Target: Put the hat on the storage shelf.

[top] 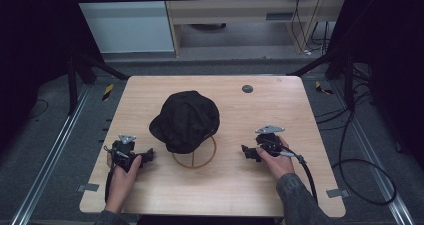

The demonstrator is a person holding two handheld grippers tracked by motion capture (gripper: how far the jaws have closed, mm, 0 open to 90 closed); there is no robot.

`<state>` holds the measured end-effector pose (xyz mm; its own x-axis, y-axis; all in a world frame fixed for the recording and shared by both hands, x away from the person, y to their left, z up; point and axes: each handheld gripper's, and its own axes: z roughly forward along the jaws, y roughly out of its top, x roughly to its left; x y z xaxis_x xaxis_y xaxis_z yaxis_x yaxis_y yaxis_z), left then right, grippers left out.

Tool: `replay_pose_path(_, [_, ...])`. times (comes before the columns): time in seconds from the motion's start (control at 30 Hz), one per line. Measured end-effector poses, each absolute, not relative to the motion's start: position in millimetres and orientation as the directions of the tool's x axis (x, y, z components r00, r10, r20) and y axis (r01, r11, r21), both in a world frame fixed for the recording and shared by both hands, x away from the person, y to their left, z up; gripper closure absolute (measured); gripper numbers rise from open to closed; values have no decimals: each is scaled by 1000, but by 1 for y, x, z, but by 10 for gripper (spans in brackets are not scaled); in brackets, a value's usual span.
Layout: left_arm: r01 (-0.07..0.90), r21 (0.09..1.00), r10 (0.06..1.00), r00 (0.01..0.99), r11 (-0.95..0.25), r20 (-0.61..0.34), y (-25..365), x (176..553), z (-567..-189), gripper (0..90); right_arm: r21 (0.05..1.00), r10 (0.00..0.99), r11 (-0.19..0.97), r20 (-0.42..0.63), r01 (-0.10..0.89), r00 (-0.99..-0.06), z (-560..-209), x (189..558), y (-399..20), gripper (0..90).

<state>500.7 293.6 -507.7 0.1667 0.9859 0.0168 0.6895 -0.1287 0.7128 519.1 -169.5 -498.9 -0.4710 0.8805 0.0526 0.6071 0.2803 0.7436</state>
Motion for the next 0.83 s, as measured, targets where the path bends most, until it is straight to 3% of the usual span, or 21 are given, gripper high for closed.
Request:
replay_pose_path(0.4, [696,714,995,97,-79,16,302,505,-508,0,740,891,289,24,607,-453,-510,520,-164,91])
replay_pose_path(0.83, [697,713,995,97,-80,17,302,505,-508,0,733,906,291,-5,615,-423,-511,516,-161,62])
